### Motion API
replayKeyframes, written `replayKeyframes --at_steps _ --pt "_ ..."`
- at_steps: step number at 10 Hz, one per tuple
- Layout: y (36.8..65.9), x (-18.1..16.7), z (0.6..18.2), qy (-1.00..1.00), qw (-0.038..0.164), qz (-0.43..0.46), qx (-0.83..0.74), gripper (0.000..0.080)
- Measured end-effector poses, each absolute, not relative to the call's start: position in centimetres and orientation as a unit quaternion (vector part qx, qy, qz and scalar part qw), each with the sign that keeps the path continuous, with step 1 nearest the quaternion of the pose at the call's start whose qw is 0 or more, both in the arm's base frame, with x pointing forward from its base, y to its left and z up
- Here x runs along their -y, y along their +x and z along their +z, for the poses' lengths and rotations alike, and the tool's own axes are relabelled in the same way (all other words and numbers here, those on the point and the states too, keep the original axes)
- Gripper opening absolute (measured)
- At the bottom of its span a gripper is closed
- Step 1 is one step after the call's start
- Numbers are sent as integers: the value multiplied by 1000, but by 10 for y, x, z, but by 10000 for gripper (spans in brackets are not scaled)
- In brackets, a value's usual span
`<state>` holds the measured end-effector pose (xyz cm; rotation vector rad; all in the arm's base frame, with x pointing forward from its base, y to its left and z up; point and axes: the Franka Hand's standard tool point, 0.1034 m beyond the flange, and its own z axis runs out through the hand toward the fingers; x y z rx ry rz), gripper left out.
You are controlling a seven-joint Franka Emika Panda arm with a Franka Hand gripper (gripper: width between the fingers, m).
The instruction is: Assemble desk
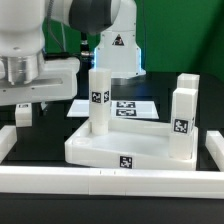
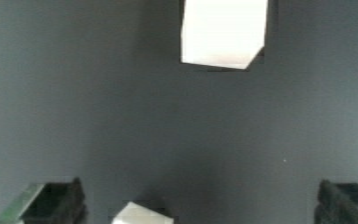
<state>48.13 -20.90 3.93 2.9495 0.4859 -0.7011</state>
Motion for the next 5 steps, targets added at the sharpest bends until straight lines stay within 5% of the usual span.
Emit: replayKeyframes --at_steps 4,5 --pt "477 206 36 956 35 -247 -155 649" --pt "473 204 32 952 62 -266 -140 649"
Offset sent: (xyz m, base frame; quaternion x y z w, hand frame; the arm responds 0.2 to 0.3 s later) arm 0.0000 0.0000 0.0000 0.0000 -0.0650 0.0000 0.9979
